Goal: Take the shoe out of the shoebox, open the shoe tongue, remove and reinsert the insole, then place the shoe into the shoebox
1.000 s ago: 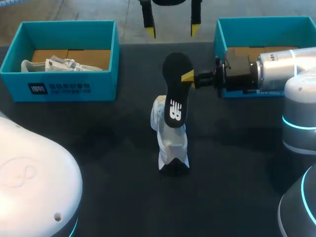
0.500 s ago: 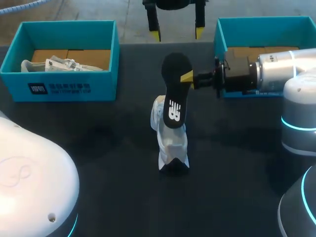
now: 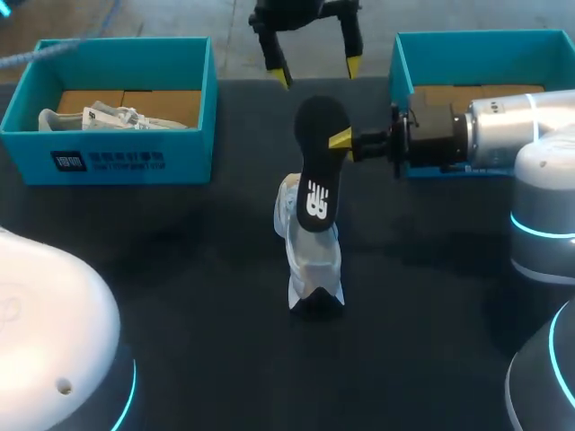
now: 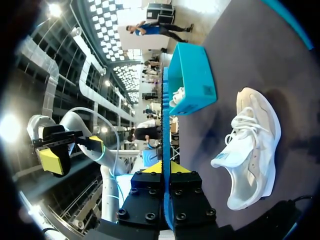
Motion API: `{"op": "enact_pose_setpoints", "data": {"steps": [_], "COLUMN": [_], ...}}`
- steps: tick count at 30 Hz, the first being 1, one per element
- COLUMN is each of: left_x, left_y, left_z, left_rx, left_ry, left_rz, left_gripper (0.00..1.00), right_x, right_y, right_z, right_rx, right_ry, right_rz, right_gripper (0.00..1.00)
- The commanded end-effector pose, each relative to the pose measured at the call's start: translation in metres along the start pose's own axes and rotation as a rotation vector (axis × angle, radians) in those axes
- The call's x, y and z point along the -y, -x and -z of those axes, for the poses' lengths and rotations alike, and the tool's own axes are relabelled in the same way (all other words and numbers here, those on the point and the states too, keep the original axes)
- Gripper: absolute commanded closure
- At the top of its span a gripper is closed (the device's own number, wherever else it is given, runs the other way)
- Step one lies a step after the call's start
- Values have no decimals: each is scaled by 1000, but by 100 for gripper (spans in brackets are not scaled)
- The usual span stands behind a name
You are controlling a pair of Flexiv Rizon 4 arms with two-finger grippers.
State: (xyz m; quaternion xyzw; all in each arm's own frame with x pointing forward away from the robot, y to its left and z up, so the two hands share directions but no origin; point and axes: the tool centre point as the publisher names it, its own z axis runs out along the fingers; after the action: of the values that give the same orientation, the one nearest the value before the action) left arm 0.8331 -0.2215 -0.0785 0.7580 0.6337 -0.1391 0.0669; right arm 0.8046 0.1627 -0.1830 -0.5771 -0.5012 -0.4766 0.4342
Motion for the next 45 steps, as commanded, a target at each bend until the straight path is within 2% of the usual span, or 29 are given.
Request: {"op": "enact_pose_setpoints", "data": {"steps": [1, 5, 12, 24, 36, 45], "left_x": [3, 5, 23, 21, 19, 17], "left_y": [-14, -14, -16, -8, -37, -40], "left_z": [-12, -13, -4, 12, 8, -7], "left_rx": [292, 390, 546, 771, 968, 1089], "left_ry": [18, 16, 23, 129, 211, 247], "left_rz": [-31, -37, -60, -37, -15, -25], "left_gripper": [0, 0, 0, 0, 0, 0], "right_x": [1, 0, -2, -2, -4, -3], "right_y": [1, 0, -2, -3, -8, -13], "right_z": [3, 7, 13, 23, 31, 39], "right_rx": [-1, 0, 4, 16, 20, 19], "right_ry": [6, 11, 20, 34, 56, 82], "right_rz": [-1, 0, 3, 3, 11, 13], "right_gripper": [100, 100, 100, 100, 100, 100]}}
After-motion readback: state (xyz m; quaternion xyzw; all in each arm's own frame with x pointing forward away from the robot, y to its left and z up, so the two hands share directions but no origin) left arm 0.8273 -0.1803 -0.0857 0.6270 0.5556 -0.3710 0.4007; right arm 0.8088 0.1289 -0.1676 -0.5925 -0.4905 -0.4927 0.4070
